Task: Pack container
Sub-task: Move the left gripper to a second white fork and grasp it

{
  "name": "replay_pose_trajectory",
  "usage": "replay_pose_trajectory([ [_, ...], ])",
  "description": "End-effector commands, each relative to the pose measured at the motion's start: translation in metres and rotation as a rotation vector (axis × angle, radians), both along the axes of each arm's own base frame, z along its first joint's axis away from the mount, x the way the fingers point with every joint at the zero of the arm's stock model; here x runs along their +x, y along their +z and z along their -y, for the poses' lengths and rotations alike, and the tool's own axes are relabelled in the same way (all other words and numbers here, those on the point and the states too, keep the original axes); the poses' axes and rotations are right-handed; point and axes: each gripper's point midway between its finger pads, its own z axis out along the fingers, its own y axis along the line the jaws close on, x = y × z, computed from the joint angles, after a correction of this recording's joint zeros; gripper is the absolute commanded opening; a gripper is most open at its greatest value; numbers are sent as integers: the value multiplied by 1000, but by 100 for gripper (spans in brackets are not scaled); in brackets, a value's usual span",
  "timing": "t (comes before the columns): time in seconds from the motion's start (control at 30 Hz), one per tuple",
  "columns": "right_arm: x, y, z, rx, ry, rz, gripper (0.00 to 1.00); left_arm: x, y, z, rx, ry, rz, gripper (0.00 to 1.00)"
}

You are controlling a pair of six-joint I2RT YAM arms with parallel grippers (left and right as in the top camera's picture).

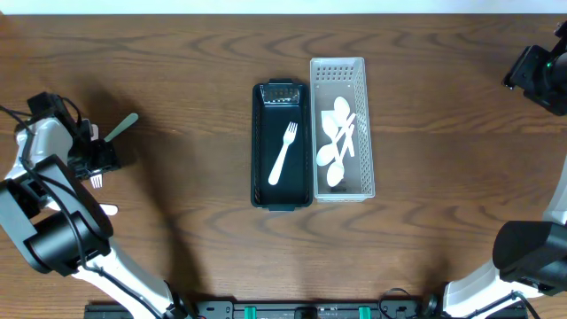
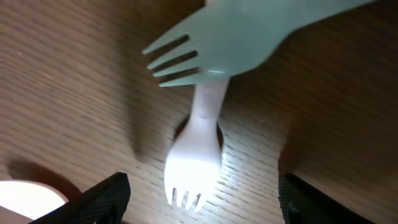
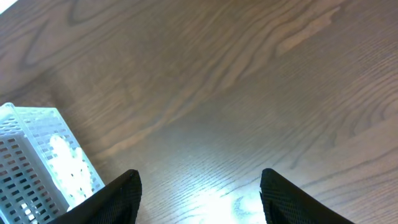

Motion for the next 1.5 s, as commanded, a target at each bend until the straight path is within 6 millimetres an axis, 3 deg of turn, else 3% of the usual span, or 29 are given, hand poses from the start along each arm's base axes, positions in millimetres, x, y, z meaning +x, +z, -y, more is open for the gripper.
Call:
replay_pose_trajectory([
  [0.0, -1, 3, 2, 0, -23, 6, 64, 0, -2, -1, -38, -28, 19, 79],
  [0.23, -1, 3, 2, 8, -43, 9, 64, 5, -8, 2, -81, -73, 49, 78],
  [0.5, -3, 2, 1, 11, -43, 1, 64, -3, -36, 8, -128, -67, -9, 78],
  [0.63, -5, 1, 1, 13, -43, -9, 64, -4, -38, 8, -131, -66, -16, 77],
  [0.8, -5, 1, 1, 13, -43, -8, 64, -8, -38, 10, -140, -65, -34, 64],
  [1.07, -4, 1, 1, 11, -43, -4, 65, -12, -38, 13, -151, -64, -49, 57],
  [1.33, -4, 1, 1, 12, -43, -5, 65, -12, -38, 13, -151, -64, -49, 38],
  [1.47, -4, 1, 1, 11, -43, -5, 65, -13, -38, 13, -153, -64, -51, 34],
])
